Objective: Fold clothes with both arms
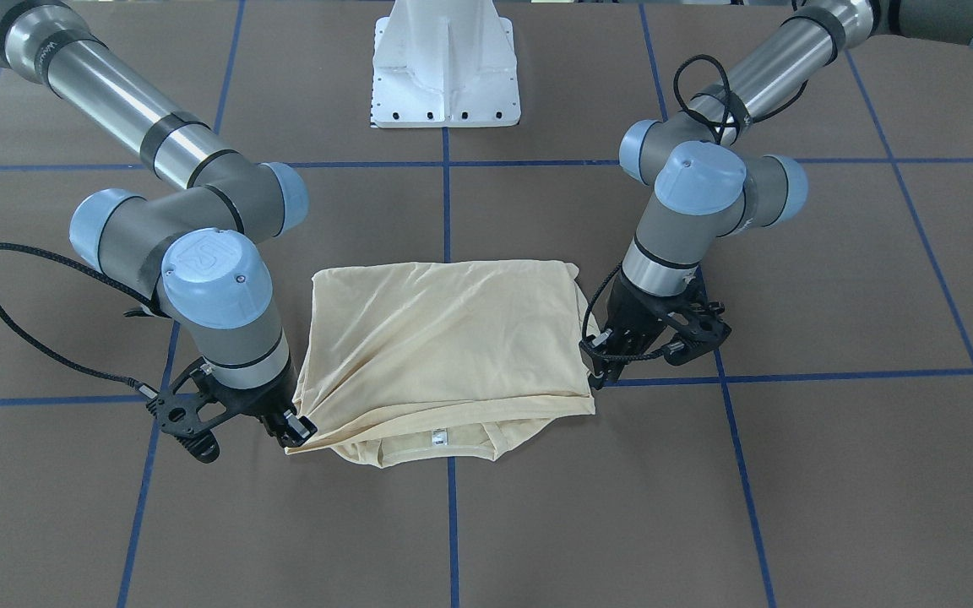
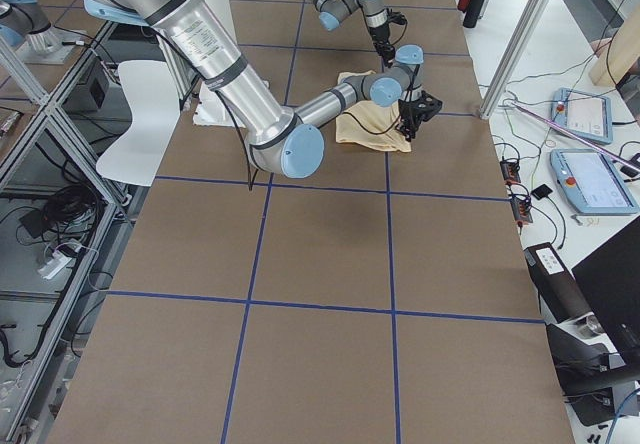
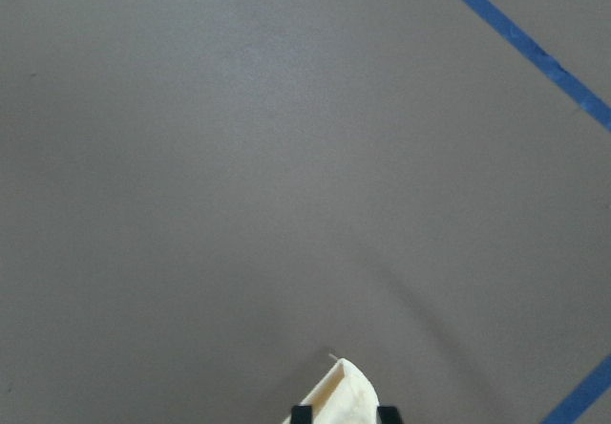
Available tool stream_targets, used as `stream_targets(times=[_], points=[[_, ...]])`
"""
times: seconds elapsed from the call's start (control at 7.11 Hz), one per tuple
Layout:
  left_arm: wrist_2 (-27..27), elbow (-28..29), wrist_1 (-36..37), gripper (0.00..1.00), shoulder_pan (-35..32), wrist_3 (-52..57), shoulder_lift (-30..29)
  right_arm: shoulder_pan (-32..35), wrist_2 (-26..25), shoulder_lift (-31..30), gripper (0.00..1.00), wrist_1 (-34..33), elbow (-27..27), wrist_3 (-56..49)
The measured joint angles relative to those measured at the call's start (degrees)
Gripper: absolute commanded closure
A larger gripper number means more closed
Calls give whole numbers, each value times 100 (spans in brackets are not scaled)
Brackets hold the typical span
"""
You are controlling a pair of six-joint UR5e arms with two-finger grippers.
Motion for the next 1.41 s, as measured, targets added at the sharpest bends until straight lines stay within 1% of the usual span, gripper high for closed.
stream_targets(times=[0.28, 0.42, 0.56, 0.7, 0.84, 0.98, 1.13, 1.27, 1.41], points=[[-18, -46, -88, 50, -43, 39, 20, 1, 0, 39, 30, 6, 83, 24], [-39, -193, -87, 50, -76, 43, 58, -12, 3, -138, 28, 10, 441, 87], [-48, -403, -77, 50, -116, 45, 131, -71, -11, -528, 26, 16, 1058, 264], [-49, -625, -69, 50, -143, 43, 248, -220, -117, -1049, 25, 22, 1826, 584], [-47, -805, -73, 50, -158, 43, 372, -459, -372, -1577, 22, 25, 2571, 972], [-32, -921, -86, 50, -166, 44, 472, -759, -711, -1989, 22, 26, 3133, 1483], [-8, -1014, -91, 49, -169, 44, 534, -1091, -1092, -2199, 22, 37, 3404, 2070], [10, -1087, -96, 49, -171, 66, 600, -1423, -1492, -2283, 21, 54, 3499, 2642], [24, -1136, -98, 49, -171, 97, 642, -1614, -1693, -2353, 21, 59, 3513, 2999]])
